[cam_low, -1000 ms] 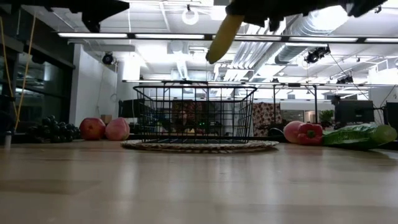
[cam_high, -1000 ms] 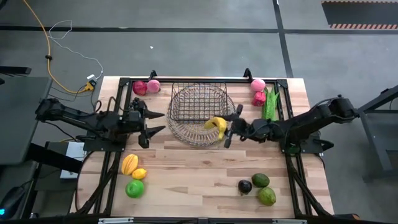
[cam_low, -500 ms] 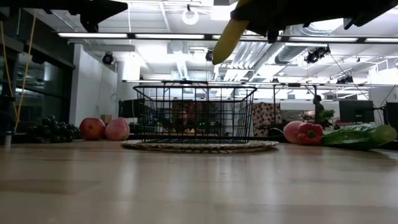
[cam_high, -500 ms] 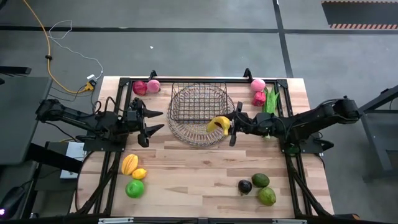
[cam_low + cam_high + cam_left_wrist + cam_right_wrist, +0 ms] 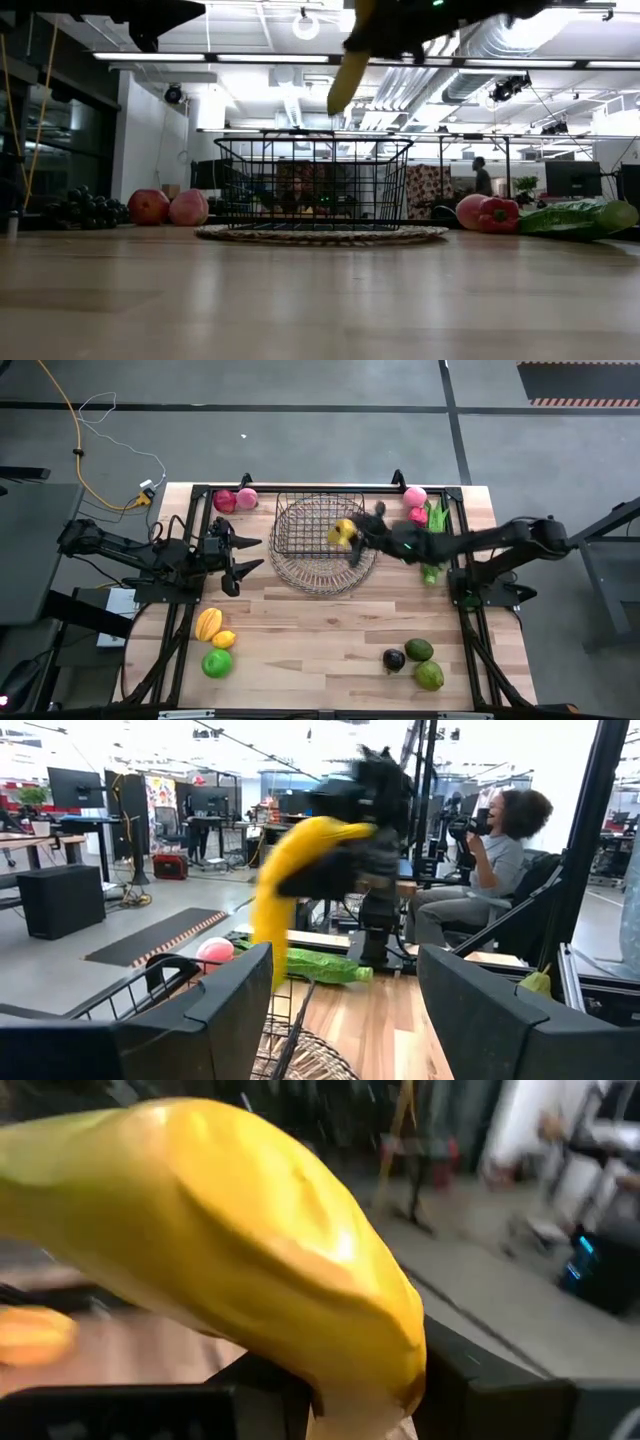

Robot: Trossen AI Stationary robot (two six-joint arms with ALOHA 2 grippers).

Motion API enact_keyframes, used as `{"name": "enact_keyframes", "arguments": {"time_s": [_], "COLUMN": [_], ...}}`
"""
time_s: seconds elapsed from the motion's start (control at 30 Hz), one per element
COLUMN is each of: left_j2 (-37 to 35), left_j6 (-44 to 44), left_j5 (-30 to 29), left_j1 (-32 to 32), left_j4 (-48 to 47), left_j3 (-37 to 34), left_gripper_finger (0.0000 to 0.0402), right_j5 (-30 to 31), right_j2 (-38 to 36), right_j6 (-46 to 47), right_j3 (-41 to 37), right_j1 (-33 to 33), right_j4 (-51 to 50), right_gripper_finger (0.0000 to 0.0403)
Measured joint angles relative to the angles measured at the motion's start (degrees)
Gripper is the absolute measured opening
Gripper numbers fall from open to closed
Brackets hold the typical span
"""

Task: Build produce basket
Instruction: Put the banana into the wire basket

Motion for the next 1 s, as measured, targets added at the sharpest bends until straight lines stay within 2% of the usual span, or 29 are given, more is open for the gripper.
{"name": "enact_keyframes", "arguments": {"time_s": [0.2,0.37,0.5,0.73,1.0], "left_j2": [0.0,0.0,0.0,0.0,0.0], "left_j6": [0.6,0.6,0.6,1.1,1.1], "left_j5": [-1.0,-2.4,-2.5,-2.5,-2.5], "left_j1": [0.0,0.0,0.0,0.0,0.0], "left_j4": [0.0,0.0,0.0,0.0,0.0], "left_j3": [0.0,0.0,0.0,0.0,0.0], "left_gripper_finger": [0.0237,0.0237,0.0237,0.0237,0.0237], "right_j5": [-5.0,-5.9,-5.9,-5.9,-5.9], "right_j2": [13.3,25.6,34.8,46.0,50.2], "right_j6": [-1.2,-6.2,-9.3,-10.6,-10.6], "right_j3": [22.0,38.0,48.5,61.2,64.1], "right_j1": [-7.3,-9.5,-10.5,-11.6,-12.1], "right_j4": [-28.9,-46.2,-56.3,-65.6,-66.8], "right_gripper_finger": [0.0113,0.0113,0.0113,0.0113,0.0113]}}
